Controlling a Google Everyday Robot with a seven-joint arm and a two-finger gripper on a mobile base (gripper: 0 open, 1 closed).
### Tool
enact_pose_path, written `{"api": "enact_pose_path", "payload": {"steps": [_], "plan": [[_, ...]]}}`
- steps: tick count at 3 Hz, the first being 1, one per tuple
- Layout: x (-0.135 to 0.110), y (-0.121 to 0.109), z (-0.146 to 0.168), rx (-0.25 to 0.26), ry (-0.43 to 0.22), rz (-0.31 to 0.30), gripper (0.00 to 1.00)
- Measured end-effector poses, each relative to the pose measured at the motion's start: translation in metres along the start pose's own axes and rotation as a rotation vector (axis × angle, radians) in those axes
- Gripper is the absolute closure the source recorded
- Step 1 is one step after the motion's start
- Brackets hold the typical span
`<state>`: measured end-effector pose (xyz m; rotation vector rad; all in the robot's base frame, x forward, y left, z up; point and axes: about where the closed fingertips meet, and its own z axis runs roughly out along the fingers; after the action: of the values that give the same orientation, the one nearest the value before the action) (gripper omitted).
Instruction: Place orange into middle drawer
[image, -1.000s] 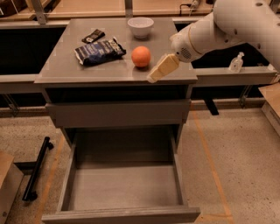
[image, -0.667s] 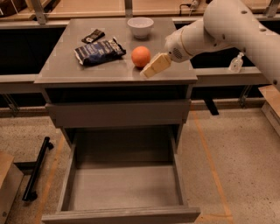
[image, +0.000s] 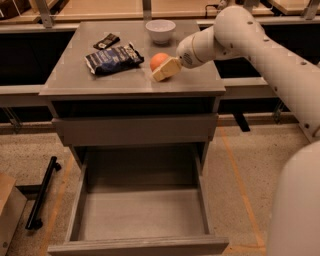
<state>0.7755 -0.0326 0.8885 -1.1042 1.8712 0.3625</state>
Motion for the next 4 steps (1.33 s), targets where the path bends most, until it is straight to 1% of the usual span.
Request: {"api": "enact_pose_path", "payload": {"steps": [1,2,3,4], "plan": [[-0.006,-0.014,0.031,-0.015,-0.036,0.035,0.0],[-0.001,-0.018,0.055,-0.038,-0.048,0.062,0.16],[0.004,-0.021,0.055,-0.029,-0.05,0.074,0.39],[0.009,-0.016,0.033,0.004,-0.037,0.072,0.62]]}}
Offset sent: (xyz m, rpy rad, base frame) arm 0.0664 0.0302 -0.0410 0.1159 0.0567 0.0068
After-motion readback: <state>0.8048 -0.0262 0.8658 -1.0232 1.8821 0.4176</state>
